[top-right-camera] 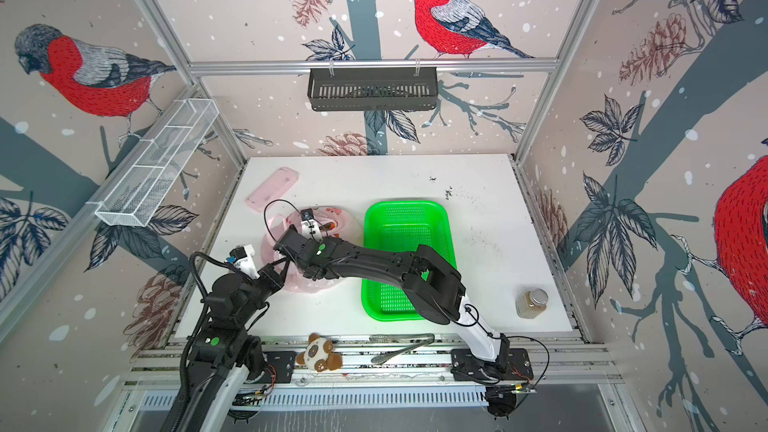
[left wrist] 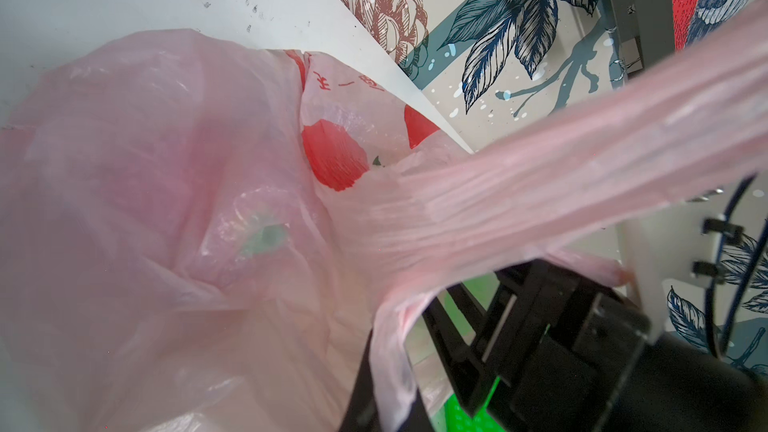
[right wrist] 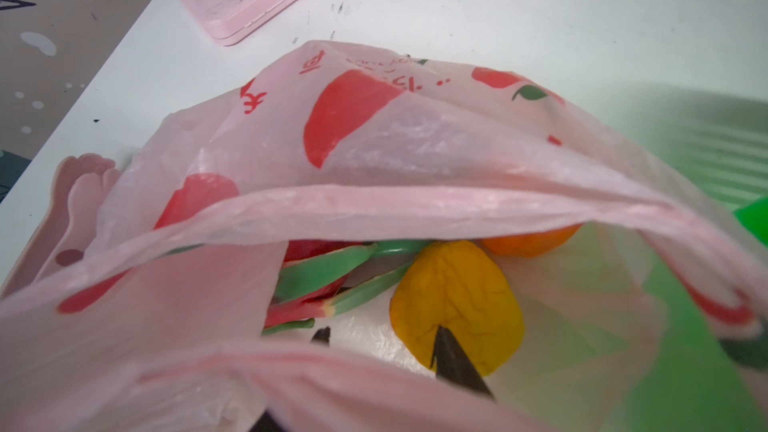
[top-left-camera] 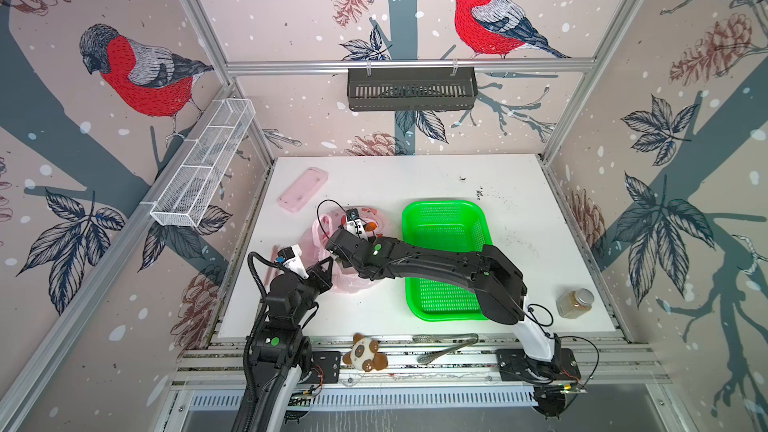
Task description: Untie the knot of the plastic bag and take out the fruit
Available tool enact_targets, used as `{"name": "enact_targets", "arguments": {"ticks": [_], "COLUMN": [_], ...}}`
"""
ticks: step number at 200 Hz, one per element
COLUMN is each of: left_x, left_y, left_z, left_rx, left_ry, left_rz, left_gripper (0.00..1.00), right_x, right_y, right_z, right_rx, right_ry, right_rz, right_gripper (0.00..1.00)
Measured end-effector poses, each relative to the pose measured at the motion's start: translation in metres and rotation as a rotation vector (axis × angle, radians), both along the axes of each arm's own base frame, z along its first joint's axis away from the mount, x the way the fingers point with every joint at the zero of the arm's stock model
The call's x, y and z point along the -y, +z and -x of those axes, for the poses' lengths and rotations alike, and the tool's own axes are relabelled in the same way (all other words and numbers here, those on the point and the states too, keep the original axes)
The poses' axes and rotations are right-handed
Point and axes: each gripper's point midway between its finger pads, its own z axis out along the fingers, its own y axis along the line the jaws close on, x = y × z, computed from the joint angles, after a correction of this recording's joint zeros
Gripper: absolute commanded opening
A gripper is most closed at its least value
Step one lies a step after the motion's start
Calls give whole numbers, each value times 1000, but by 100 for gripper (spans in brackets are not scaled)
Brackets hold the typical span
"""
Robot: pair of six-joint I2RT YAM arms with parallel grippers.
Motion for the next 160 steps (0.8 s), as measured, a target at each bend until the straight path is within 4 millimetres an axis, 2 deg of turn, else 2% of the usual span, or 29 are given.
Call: {"name": "enact_targets", "arguments": {"ticks": [34, 75, 160], "left_x": [1, 3, 3], "left_y": [0, -1, -5], "left_z": [0, 1, 1], "left_rx": [0, -3, -16], "left_ry": [-6, -15, -18], "left_rz": [1, 4, 3], "left_gripper": [0, 0, 0], "right_x": [10, 20, 29], "right_y": [-9, -18, -29], "right_z": [-6, -14, -23], "right_rx": [-15, -22, -47], "right_ry": [-33, -54, -71], "right_rz": [13, 33, 31], "right_gripper": [50, 60, 74]}}
